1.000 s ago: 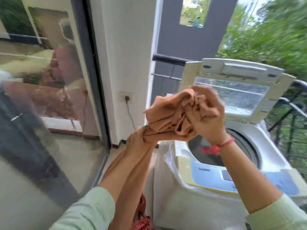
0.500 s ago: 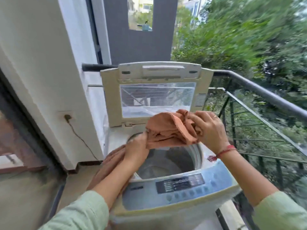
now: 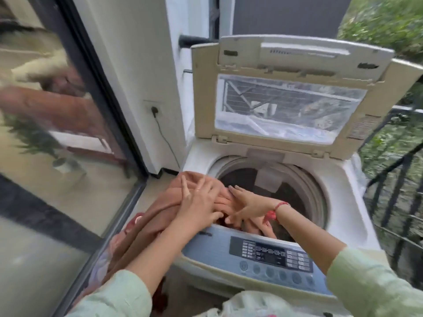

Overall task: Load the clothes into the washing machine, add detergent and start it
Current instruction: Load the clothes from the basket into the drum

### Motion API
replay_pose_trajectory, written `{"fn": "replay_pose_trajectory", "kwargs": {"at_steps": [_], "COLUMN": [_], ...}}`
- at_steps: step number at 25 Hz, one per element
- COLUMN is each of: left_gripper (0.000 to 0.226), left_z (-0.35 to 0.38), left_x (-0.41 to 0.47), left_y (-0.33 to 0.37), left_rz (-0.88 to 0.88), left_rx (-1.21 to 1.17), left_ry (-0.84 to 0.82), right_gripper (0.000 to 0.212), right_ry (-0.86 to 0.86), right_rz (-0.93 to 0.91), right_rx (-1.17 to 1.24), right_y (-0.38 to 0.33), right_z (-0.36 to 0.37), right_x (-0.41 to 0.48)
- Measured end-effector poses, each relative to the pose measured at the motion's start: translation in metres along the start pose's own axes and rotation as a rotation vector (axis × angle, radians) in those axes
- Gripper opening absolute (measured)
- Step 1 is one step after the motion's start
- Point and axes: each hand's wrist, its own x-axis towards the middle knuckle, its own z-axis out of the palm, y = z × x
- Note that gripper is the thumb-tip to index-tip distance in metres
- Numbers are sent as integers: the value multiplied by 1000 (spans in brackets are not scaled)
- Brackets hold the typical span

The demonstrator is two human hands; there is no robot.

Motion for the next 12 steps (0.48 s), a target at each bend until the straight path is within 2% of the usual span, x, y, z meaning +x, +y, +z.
{"fn": "replay_pose_trajectory", "kwargs": {"at_steps": [3,6,7,10,12], "left_gripper": [100,106,110,123,119], "left_z": [-13,1,10,43,63], "left_x": [-35,-69,-75,-72,-62], "left_y": [-70,-136,-151,-169,-165], "left_rz": [-57,-36,-42,-104,-169], "left_rx": [-78,-162,-154,-116,-307], "left_ry": [-124,-373,-397,-379,-394], "right_gripper": [112,107,102,63,40], "right_ry": [151,185,179,279,371], "right_rz": [-172,-279,-275,-272,-351], "right_rx": [-93,-109,-92,-113,-210], "right_y": [-37,-69,-76,-86,-94], "right_z": [28,44,43,38,37], "right_x": [36,59,62,54,35]}}
